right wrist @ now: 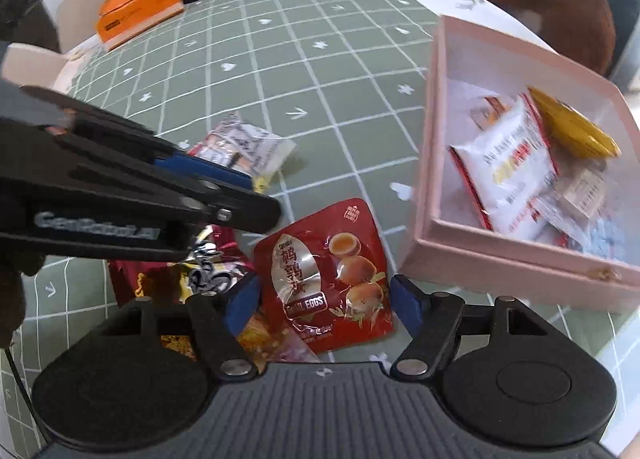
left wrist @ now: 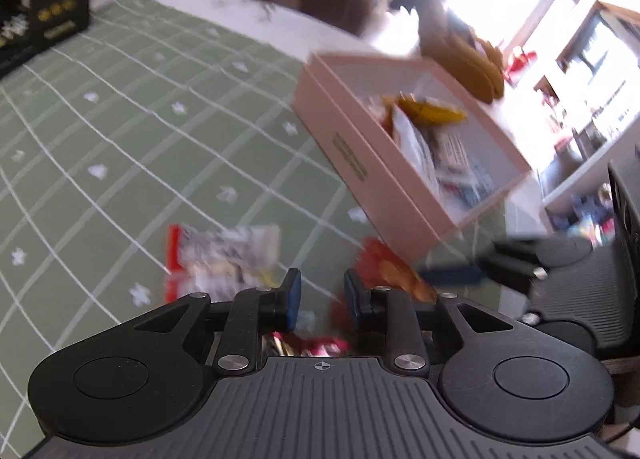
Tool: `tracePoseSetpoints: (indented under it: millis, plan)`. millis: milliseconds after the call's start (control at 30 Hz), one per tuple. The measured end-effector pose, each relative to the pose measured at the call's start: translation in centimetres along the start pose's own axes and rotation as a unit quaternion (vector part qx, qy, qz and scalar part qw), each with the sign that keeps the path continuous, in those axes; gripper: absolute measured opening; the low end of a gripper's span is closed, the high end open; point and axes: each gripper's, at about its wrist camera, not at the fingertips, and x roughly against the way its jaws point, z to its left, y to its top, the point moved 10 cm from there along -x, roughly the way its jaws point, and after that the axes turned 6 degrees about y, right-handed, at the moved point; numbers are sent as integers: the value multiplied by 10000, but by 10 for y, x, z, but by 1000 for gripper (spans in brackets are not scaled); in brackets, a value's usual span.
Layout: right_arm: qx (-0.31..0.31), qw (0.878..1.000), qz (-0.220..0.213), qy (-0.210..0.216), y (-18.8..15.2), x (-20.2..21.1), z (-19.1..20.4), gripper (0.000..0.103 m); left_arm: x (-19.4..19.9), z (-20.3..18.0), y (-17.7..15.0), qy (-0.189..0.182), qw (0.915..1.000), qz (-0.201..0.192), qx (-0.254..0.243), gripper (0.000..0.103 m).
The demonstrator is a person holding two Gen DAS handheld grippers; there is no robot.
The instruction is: Organize snacks
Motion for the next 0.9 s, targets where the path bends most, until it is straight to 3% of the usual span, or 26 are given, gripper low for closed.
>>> tracePoseSetpoints:
  millis: [100,167,267,333,400,433,500,567,667,800,900]
  plan:
    - [-527,9984,10,191,-6,9,-13,70,8,35,9,365,9966,-446,596,29]
    - [-825,9961,-47,305,-12,20,-19,70,9,54,5,531,9930,-537,906,29]
    - [-776,9960,-293,334,-17,41,-18,69,-1,57,-13,536,9954,-243,753,30]
    - [-838,9943,-508,415,-17,55,-19,69,-4,48,-23,625,9970,-242,381,37]
    - [-971,9910,-730,560,-13,67,-21,51,-2,35,-28,717,9971,-240,80,38]
    - [-1038,9894,-789,645,-9,71,-21,37,3,30,-29,795,9965,-260,67,38]
    - [-1168,9875,-850,637,1,78,-22,36,20,18,-24,825,9953,-510,23,38]
    - [-1067,9885,-956,475,4,88,-26,36,34,-7,-22,578,9956,-688,-284,38]
    - [-989,9900,-968,280,-5,103,-39,36,39,-62,-34,-86,9922,-539,-1120,38]
    - [-1346,9870,-880,-58,-34,117,-72,37,37,-121,-67,-624,9743,-348,-2135,38]
    - [-1774,9806,-816,-193,-61,126,-92,37,37,-159,-99,-827,9551,-246,-2836,38]
